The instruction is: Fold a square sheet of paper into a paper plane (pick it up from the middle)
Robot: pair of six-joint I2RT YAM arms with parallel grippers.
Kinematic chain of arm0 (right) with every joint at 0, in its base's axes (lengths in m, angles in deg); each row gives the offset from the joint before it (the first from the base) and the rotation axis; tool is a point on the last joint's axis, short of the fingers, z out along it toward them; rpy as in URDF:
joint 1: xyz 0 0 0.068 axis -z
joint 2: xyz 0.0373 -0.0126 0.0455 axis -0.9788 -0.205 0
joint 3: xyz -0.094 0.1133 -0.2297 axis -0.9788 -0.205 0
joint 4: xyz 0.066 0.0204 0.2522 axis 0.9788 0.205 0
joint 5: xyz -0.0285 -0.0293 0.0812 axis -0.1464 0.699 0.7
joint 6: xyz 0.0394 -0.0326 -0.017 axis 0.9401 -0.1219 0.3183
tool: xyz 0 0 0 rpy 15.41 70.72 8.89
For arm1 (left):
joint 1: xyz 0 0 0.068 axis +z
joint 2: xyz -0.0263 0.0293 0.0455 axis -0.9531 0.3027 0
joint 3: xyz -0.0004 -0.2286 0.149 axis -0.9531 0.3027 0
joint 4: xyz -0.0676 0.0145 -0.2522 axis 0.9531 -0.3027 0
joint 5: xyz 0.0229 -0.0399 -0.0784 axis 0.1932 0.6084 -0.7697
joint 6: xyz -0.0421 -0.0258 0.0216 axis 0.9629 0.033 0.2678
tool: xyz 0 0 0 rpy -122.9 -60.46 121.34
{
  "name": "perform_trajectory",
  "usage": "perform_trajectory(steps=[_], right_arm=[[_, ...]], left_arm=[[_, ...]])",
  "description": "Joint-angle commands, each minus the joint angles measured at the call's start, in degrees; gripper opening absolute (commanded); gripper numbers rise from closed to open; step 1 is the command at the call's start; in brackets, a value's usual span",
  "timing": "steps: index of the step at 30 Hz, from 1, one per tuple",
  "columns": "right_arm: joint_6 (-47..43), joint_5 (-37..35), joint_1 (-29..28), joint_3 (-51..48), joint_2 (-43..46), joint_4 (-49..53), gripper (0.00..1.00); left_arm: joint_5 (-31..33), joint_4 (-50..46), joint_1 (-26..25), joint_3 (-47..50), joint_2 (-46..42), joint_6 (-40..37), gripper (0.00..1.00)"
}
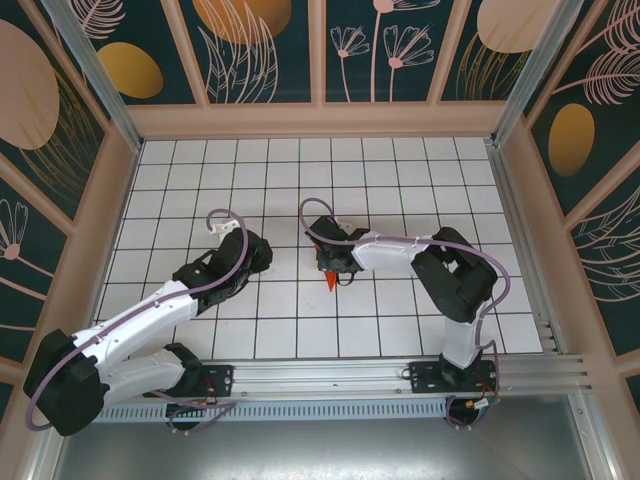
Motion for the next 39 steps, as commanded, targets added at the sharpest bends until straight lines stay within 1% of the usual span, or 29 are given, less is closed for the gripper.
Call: perform_trajectory(steps=[1, 4, 6, 9, 11, 15, 17, 28, 32, 35, 39], right_arm=[[0.1, 0.4, 0.0, 0.2, -2.0, 3.1, 0.25], [-0.1, 1.1, -0.1, 0.4, -3.8, 3.6, 0.26], [0.0, 0.2, -0.4, 1.8, -5.6, 5.7, 0.31], [0.0, -2.0, -1.0, 5.4, -9.4, 10.3, 0.32], [-0.6, -3.2, -1.4, 8.1, -12.1, 12.8, 0.34], [-1.5, -4.2, -1.5, 11.9, -15.6, 15.3, 0.36], [-1.8, -4.2, -1.3, 12.7, -16.3, 15.1, 0.38], [-3.2, -3.7, 2.7, 17.4, -17.2, 14.7, 0.39], [-3.8, -3.1, 3.1, 18.5, -18.5, 15.5, 0.42], [-3.7, -2.5, 3.0, 18.6, -19.3, 15.9, 0.42], [-3.8, -3.1, 2.8, 19.4, -18.2, 17.1, 0.42]], left_arm=[[0.8, 0.4, 0.6, 0.1, 0.6, 0.4, 0.46], [0.4, 0.5, 0.6, 0.1, 1.0, 0.3, 0.46], [0.3, 0.5, 0.7, 0.3, 1.0, 0.3, 0.46], [0.4, 0.5, 0.8, 0.4, 0.8, 0.4, 0.46], [0.8, 0.2, 0.8, 0.4, 0.5, 0.5, 0.46], [1.7, -0.1, 0.9, 0.4, -0.6, 0.8, 0.46], [2.0, -0.3, 1.0, 0.5, -1.1, 0.7, 0.46], [3.0, -0.6, 1.1, 1.3, -3.0, 1.2, 0.46], [3.5, -0.7, 1.2, 1.7, -3.5, 1.2, 0.46], [3.5, -0.6, 1.3, 1.9, -3.5, 1.2, 0.46], [3.5, -0.5, 1.3, 1.8, -3.4, 1.0, 0.46]])
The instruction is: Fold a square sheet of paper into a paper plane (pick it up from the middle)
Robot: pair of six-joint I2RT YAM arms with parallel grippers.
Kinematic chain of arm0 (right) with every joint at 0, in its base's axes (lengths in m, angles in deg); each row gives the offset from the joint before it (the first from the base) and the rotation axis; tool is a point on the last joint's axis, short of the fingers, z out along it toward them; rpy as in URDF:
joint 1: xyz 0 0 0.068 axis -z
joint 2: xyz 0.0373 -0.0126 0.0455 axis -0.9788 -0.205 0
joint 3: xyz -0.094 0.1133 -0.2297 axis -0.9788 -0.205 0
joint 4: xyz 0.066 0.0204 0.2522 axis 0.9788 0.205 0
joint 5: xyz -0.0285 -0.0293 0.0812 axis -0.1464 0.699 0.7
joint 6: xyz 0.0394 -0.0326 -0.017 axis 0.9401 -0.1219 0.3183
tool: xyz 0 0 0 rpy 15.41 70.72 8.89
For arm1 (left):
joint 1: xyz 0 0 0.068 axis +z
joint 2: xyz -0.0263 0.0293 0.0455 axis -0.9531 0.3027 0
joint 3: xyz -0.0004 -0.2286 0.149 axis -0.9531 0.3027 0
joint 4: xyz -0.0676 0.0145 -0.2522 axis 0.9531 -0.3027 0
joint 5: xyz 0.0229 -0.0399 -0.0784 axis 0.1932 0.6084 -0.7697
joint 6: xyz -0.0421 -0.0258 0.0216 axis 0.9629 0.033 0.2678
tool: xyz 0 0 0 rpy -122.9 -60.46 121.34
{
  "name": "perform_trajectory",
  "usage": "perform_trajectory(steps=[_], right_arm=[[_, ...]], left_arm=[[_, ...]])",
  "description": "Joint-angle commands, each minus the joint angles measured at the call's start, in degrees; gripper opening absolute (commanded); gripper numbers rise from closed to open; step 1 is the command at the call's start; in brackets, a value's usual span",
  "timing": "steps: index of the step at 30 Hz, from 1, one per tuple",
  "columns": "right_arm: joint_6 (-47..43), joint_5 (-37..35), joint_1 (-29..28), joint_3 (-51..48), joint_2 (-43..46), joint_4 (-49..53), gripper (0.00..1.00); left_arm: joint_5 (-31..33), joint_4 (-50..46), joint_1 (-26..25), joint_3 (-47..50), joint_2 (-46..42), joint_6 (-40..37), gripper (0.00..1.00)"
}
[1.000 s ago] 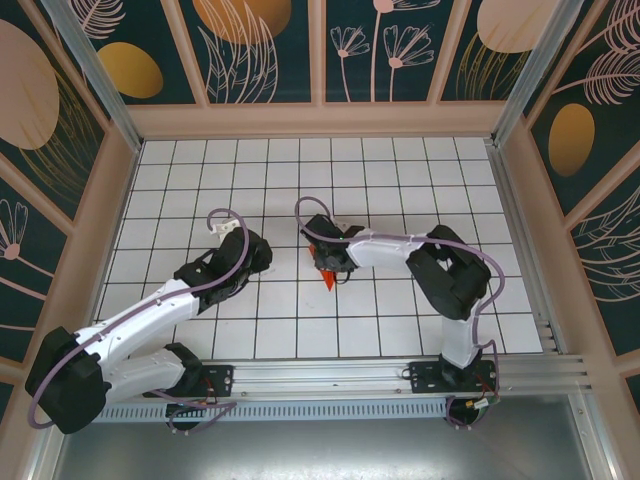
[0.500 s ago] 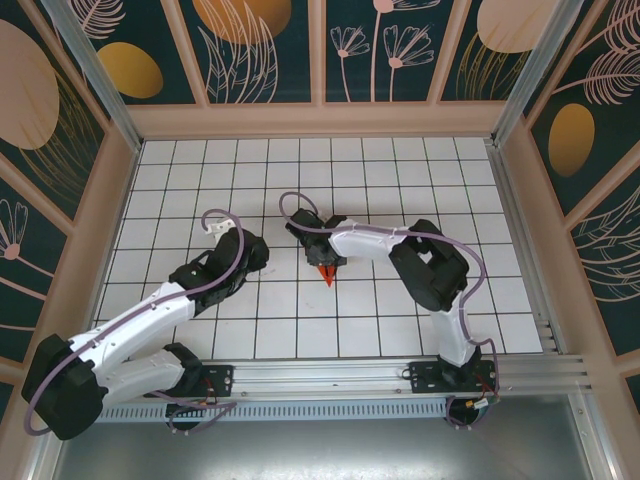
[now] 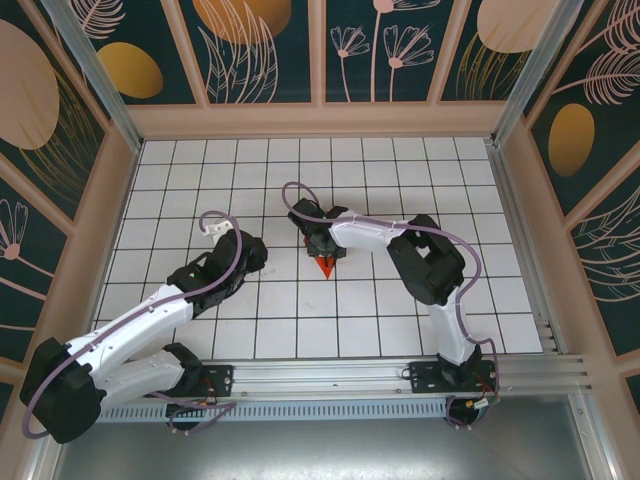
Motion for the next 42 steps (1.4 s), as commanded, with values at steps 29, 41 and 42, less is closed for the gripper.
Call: perform_trajectory(steps=[29, 41, 42], right_arm=[[-1.1, -21.5, -2.0, -12.6, 31.4, -4.9, 0.73], [-6.4, -44.5, 7.8, -37.9, 53.2, -15.8, 0.82], [-8.0, -44.7, 9.1, -39.8, 53.7, -17.5, 0.88]], left_arm=[[4.0, -0.3, 0.9, -0.4, -0.4, -2.0, 0.49], [19.3, 0.3, 2.6, -0.2, -1.4, -11.4, 0.99], [20.5, 0.2, 3.2, -0.3, -0.9, -12.1, 0.99]])
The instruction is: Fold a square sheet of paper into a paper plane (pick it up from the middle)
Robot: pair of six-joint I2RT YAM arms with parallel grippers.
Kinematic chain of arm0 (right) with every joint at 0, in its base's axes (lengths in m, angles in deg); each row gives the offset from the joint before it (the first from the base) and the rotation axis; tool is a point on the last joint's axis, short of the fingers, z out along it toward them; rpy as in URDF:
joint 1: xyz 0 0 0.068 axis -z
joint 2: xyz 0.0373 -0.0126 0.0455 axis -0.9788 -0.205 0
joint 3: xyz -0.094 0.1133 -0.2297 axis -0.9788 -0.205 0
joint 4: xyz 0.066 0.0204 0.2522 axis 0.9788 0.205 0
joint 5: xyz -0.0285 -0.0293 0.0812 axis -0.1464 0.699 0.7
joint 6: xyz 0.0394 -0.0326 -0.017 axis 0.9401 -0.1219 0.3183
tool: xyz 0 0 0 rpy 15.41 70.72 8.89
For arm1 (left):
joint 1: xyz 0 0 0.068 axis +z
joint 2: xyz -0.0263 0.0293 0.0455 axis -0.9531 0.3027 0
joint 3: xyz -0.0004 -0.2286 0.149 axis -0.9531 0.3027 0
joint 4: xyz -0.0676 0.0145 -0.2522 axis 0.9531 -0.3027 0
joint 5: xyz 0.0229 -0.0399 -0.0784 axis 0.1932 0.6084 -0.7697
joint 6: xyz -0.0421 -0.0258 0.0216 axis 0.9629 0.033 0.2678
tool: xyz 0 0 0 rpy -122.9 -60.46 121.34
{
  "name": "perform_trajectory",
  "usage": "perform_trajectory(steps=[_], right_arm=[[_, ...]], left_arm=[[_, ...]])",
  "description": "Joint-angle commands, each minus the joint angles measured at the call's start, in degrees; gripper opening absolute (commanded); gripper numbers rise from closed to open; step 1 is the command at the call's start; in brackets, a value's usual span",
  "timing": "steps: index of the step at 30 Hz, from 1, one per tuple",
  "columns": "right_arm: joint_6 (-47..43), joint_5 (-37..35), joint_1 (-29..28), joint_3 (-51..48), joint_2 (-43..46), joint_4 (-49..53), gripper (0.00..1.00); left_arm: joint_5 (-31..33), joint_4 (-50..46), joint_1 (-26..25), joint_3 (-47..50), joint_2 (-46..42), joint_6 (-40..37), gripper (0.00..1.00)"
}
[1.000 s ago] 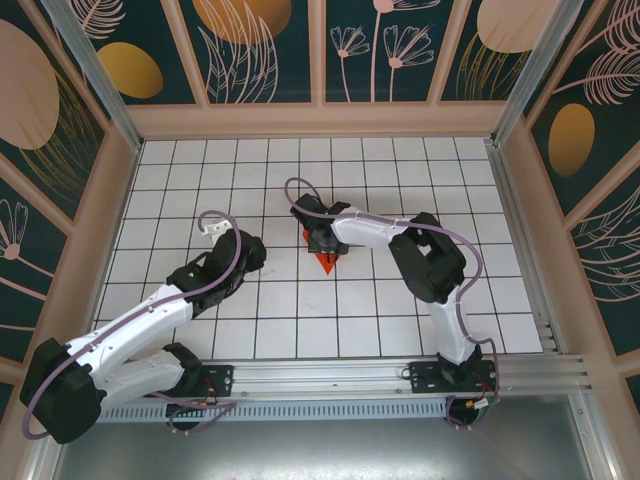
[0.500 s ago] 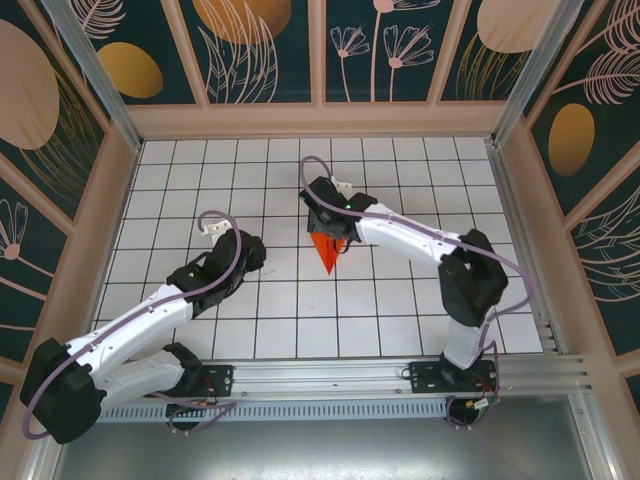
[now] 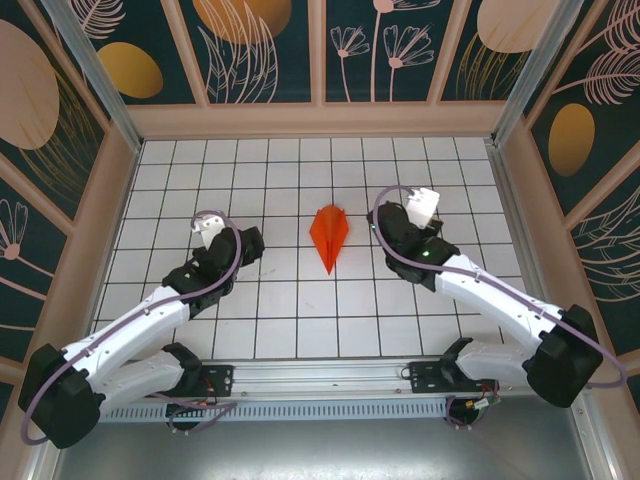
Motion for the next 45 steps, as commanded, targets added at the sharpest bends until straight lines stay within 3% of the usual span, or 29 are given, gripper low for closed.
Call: perform_trajectory(steps=[1, 6, 11, 17, 23, 28, 34, 36, 38, 39, 43, 45], right_arm=[[-5.5, -6.4, 4.2, -6.8, 1.5, -6.1, 0.97], [-16.7, -0.9, 12.1, -17.1, 3.6, -22.5, 0.99], [-21.5, 16.7, 22.6, -23.4, 3.2, -35.6, 0.98], [-30.1, 24.0, 29.1, -28.2, 1.8, -54.9, 0.97], [-33.9, 29.2, 34.0, -32.4, -7.1, -68.5, 0.97], [-35.2, 37.4, 36.8, -36.3, -9.3, -81.8, 0.97], [-37.6, 47.3, 39.0, -33.1, -12.4, -80.3, 0.96], [-38.9, 48.5, 39.2, -34.3, -14.7, -85.1, 0.96], [-38.3, 47.2, 39.4, -36.2, -18.0, -92.0, 0.97], [-37.5, 48.6, 40.4, -36.0, -17.9, -91.0, 0.97], [-37.8, 51.7, 41.4, -37.1, -21.4, -96.5, 0.97], [-37.5, 51.9, 41.6, -36.5, -20.9, -94.2, 0.97]], left_arm=[[8.2, 0.1, 2.4, -0.4, 1.2, -5.0, 0.99], [7.8, 3.2, 11.0, 0.4, 2.8, -7.2, 0.99], [8.9, 13.0, 17.3, 2.8, 2.8, -7.2, 0.98], [16.0, 28.1, 21.3, 7.9, 5.3, -15.7, 0.99], [20.0, 43.4, 23.2, 11.4, 12.9, -27.3, 0.99], [14.8, 60.7, 23.9, 15.2, 20.6, -33.7, 0.99], [6.9, 76.8, 24.7, 18.0, 24.9, -41.8, 0.99], [3.9, 83.1, 25.9, 19.9, 26.3, -43.6, 0.99], [1.8, 86.2, 28.1, 20.9, 28.0, -41.6, 0.99], [-0.3, 83.0, 28.8, 20.3, 27.1, -40.7, 0.99], [-7.8, 90.0, 31.0, 24.9, 26.0, -40.1, 0.99], [-9.5, 91.5, 31.3, 25.9, 25.9, -40.3, 0.99]])
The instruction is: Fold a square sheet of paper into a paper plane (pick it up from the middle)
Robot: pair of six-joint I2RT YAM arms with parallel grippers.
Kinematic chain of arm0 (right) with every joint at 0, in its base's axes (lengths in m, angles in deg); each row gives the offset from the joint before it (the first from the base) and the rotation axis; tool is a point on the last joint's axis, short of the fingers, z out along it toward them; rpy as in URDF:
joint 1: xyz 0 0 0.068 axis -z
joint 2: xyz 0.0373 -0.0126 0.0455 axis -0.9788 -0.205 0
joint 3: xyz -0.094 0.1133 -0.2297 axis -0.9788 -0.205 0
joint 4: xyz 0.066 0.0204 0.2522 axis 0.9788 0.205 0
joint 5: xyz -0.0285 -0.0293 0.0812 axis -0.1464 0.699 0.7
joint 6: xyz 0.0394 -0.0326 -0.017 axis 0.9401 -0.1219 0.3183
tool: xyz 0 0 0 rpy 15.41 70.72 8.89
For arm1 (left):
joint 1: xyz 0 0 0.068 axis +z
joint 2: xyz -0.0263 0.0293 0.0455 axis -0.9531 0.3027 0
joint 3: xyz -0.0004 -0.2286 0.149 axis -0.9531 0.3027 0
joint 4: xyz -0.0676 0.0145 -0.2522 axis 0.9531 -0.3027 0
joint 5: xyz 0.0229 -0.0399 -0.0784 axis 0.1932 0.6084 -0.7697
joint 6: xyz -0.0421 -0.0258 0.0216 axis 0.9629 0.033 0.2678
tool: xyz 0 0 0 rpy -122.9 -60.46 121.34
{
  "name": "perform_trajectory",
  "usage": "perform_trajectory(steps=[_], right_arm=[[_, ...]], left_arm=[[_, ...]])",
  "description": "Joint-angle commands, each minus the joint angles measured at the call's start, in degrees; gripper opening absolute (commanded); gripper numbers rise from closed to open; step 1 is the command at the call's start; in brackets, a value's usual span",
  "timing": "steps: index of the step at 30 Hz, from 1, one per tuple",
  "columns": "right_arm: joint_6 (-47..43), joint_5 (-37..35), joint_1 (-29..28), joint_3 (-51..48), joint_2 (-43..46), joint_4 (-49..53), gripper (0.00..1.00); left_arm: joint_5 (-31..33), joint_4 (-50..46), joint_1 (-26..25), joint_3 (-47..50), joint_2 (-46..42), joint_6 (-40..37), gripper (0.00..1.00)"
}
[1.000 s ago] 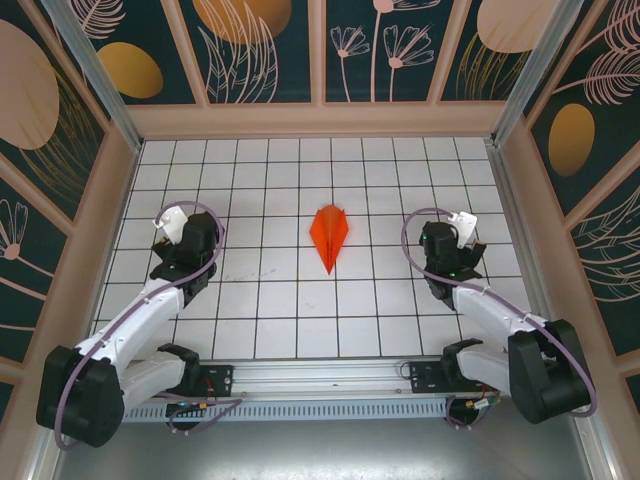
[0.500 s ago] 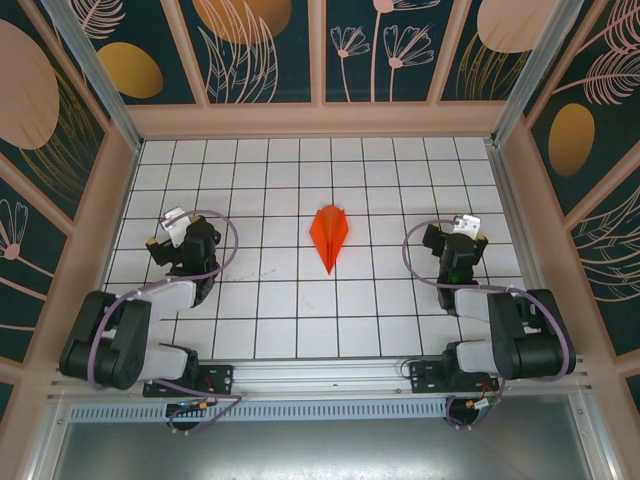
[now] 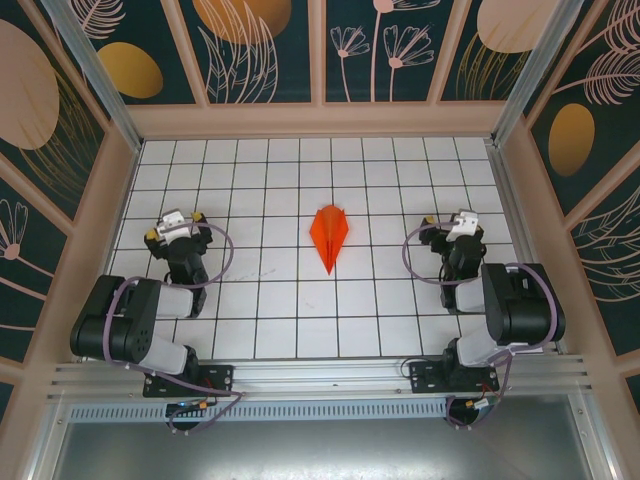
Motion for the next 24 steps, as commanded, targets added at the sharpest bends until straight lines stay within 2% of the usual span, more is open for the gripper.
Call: perform_trajectory(steps=[1, 3, 5, 6, 8, 13, 24], right_arm=[[-0.1, 2.4, 0.3, -0.1, -0.3, -4.9, 0.98], [0.2, 1.8, 0.5, 0.1, -0.4, -4.7, 0.99], [0.9, 0.1, 0.6, 0.2, -0.4, -4.7, 0.99], [1.2, -0.4, 0.6, 0.2, -0.5, -4.7, 0.99], [1.5, -1.1, 0.7, 0.1, -0.4, -4.7, 0.99], [2.5, -4.8, 0.3, -0.4, -0.4, -5.7, 0.99], [2.2, -4.7, 0.2, -0.3, -0.4, -5.6, 0.99]], left_arm=[[-7.9, 8.4, 1.1, 2.0, -0.2, -0.7, 0.99], [-8.3, 17.4, 1.5, 3.2, 5.0, -1.3, 0.99], [-9.3, 7.7, 1.9, 1.3, 1.6, 0.0, 0.99], [-8.9, 11.1, 2.2, 1.1, 3.7, -0.1, 0.99], [-10.4, 6.2, 3.6, 0.1, 2.3, 1.6, 0.99], [-10.6, 7.4, 3.9, 0.5, 2.4, 1.4, 0.99], [-10.8, 7.5, 3.9, 0.5, 2.5, 1.4, 0.99]])
